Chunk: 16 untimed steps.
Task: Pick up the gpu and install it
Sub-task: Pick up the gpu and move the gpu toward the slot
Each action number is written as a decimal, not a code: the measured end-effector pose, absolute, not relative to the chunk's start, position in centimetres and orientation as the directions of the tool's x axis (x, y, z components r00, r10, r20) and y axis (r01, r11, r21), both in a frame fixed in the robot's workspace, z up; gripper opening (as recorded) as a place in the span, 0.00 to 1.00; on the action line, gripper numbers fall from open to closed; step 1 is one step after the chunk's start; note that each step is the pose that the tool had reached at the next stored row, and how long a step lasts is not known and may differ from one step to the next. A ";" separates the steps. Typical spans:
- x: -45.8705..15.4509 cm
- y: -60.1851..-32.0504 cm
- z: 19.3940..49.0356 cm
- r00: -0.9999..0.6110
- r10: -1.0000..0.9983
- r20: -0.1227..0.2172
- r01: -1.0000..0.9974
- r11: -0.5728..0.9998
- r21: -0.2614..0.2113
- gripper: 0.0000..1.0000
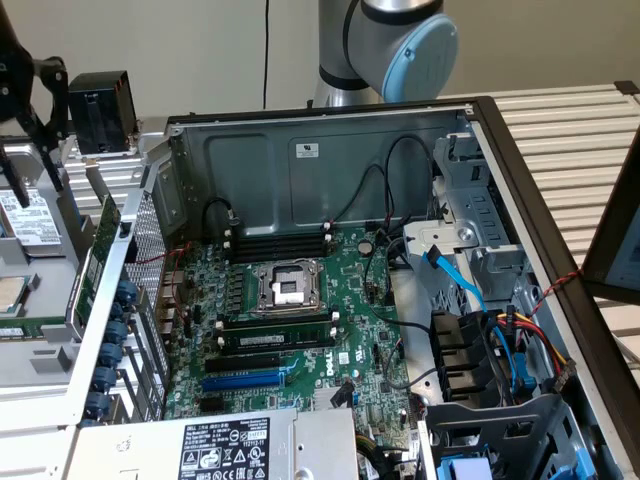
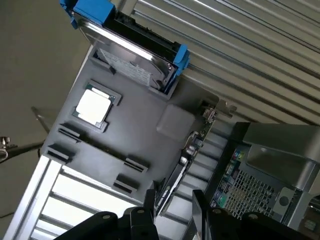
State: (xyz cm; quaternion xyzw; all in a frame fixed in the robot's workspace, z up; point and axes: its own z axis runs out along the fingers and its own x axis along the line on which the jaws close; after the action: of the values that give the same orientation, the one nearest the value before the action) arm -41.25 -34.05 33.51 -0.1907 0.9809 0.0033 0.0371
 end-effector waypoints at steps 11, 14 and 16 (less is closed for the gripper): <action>-41.3 -34.1 32.2 -0.979 -0.190 -0.075 -0.190 0.982 -0.008 0.42; -41.2 -34.1 31.9 -0.988 -0.136 -0.076 -0.136 0.991 -0.008 0.42; -41.3 -34.1 31.7 -0.992 -0.100 -0.075 -0.100 0.995 -0.008 0.42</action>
State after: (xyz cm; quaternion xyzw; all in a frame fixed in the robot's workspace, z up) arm -41.25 -34.05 31.67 -0.0500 0.9980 -0.0022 0.0379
